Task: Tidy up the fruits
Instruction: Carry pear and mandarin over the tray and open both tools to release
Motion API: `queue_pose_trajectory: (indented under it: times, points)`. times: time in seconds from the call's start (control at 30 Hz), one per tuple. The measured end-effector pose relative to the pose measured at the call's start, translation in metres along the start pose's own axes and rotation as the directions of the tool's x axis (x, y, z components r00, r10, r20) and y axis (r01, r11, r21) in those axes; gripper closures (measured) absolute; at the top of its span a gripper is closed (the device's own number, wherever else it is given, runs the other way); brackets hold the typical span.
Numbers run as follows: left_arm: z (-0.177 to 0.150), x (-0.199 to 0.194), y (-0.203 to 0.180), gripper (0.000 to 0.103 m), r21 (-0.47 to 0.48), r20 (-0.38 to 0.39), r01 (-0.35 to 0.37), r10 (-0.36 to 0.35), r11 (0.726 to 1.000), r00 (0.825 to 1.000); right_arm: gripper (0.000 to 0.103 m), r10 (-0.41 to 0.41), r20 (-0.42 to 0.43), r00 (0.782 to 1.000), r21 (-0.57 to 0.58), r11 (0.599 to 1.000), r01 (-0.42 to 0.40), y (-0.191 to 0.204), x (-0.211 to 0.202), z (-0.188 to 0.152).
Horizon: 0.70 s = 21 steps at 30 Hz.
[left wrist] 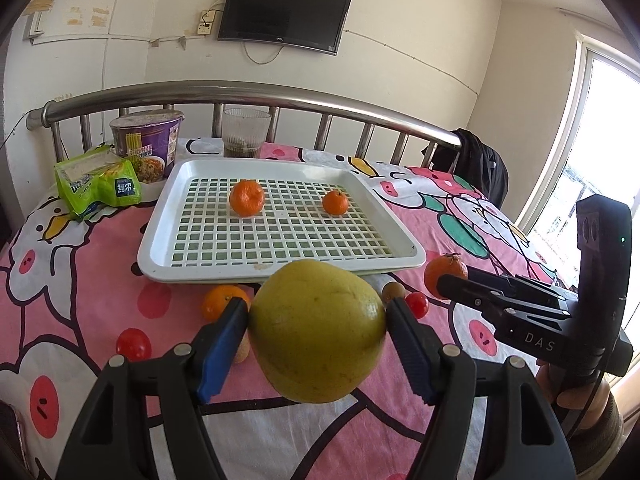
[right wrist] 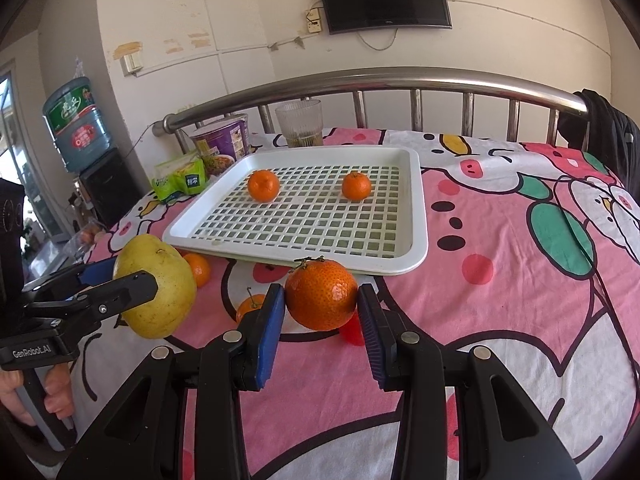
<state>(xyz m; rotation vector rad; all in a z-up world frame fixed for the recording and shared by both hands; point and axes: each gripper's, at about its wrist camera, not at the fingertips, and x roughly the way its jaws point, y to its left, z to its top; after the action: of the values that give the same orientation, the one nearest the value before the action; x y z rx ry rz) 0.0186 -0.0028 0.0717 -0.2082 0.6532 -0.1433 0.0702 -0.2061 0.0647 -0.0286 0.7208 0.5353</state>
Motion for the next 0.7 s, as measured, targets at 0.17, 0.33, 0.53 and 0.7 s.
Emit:
queue_pose_trajectory:
  times: [0.17,0.33,0.53,0.7]
  points:
    - [0.014,0.004,0.006,0.03,-0.01,0.012,-0.004,0.004,1.0,1.0,0.067,0.01,0.003,1.0,0.01,1.0,-0.01,0.003,0.007,0.01]
    - [0.029,0.017,0.016,0.03,-0.02,0.006,-0.02,0.02,1.0,1.0,0.067,0.033,-0.006,0.999,0.031,0.999,-0.033,0.003,0.019,0.022]
    - [0.049,0.043,0.037,0.03,-0.067,-0.014,-0.048,0.047,0.997,0.999,0.067,0.06,-0.017,0.998,0.082,0.995,-0.059,-0.004,0.043,0.046]
    - [0.061,0.068,0.053,0.03,-0.106,-0.041,-0.079,0.075,0.991,0.996,0.067,0.046,-0.044,0.998,0.099,0.994,-0.042,-0.005,0.07,0.055]
